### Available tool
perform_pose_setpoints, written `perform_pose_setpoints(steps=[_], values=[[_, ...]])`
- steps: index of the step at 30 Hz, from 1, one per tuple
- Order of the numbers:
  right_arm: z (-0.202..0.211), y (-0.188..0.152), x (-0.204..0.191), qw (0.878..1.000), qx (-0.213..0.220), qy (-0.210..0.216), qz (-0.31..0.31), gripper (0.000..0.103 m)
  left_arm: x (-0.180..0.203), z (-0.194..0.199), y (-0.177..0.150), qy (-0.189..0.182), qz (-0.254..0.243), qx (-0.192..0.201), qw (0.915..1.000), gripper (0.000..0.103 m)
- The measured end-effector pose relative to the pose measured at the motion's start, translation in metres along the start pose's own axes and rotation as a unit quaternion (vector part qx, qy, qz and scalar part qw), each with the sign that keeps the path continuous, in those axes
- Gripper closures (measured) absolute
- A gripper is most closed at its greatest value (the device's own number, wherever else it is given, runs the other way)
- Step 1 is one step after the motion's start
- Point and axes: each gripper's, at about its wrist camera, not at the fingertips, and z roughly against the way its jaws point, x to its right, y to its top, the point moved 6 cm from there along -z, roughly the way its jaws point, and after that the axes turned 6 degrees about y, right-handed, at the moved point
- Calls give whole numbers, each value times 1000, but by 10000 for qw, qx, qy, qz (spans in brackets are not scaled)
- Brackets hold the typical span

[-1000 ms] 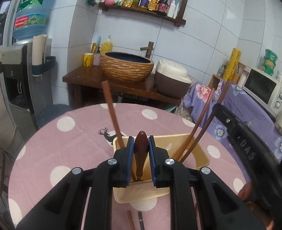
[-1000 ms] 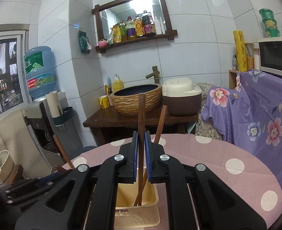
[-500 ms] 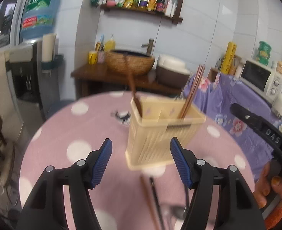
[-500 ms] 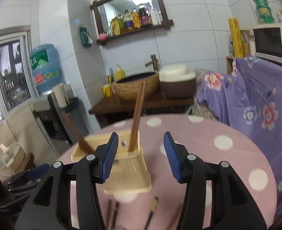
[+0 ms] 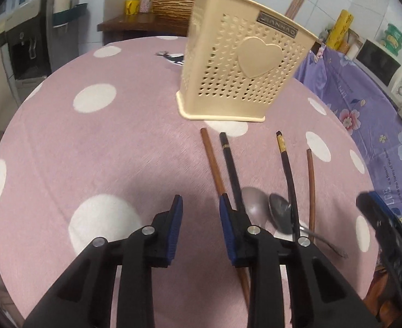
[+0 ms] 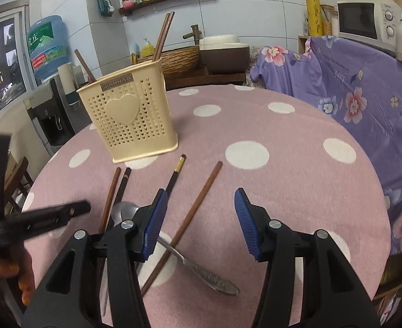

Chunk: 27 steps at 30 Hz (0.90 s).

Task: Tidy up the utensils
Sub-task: 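Grasp a brown chopstick with the left tool while the right tool grasps a gold-tipped chopstick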

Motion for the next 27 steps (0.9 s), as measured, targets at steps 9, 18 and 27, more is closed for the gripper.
perform_pose_setpoints(steps=[9,18,27], values=[[8,-2,1,9999,43,93,-51,51,9,-23,10,303,-182,-60,9994,75],[7,-2,-4,9999,1,154,8,51,14,-29,13,553,-465,-26,9974,83],[-11,8,-11,9989,-334,315,105,51,3,-29,17,536,-377,-100,9978,87]])
